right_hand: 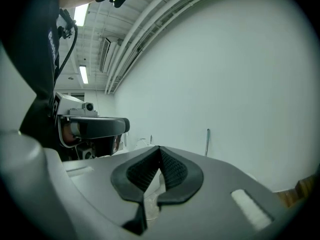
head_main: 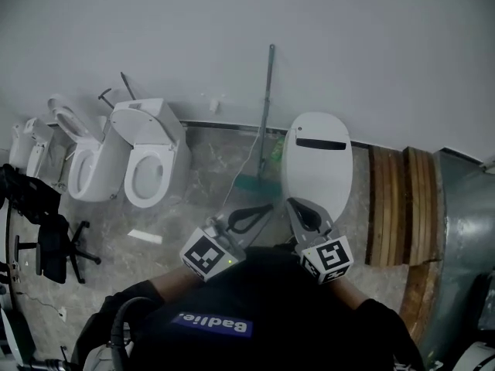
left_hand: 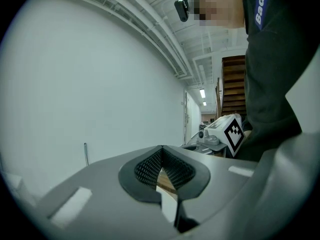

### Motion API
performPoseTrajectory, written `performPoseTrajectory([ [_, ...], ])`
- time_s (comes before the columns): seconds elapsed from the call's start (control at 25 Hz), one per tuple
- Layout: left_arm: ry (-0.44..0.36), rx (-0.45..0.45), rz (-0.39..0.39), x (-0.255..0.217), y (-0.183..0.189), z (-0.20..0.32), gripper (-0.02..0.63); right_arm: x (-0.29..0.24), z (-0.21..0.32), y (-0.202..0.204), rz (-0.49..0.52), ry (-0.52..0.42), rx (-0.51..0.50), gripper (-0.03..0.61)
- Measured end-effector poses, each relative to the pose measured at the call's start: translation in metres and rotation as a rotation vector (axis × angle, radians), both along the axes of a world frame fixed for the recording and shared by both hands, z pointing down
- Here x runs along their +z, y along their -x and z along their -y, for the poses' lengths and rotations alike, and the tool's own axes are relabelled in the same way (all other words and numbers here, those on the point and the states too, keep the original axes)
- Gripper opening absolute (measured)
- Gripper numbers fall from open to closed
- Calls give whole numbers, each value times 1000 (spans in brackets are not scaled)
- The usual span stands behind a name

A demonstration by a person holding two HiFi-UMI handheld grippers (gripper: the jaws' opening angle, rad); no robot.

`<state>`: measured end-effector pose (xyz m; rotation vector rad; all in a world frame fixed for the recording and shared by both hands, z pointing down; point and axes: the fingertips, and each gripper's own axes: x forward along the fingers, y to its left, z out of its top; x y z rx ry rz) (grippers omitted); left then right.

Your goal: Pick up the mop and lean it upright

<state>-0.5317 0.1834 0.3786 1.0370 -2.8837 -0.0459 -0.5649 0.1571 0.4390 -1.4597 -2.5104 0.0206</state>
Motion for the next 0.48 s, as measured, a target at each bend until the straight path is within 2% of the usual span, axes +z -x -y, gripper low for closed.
performPoseTrajectory([
  [0.24,-63,61,-15,11,-61,-20,20,12,-12,-62,-25,-61,75,3],
  [0.48,-112,96,-16,14,-90,-17,20,10,-4,-95,-21,-98,108,3],
])
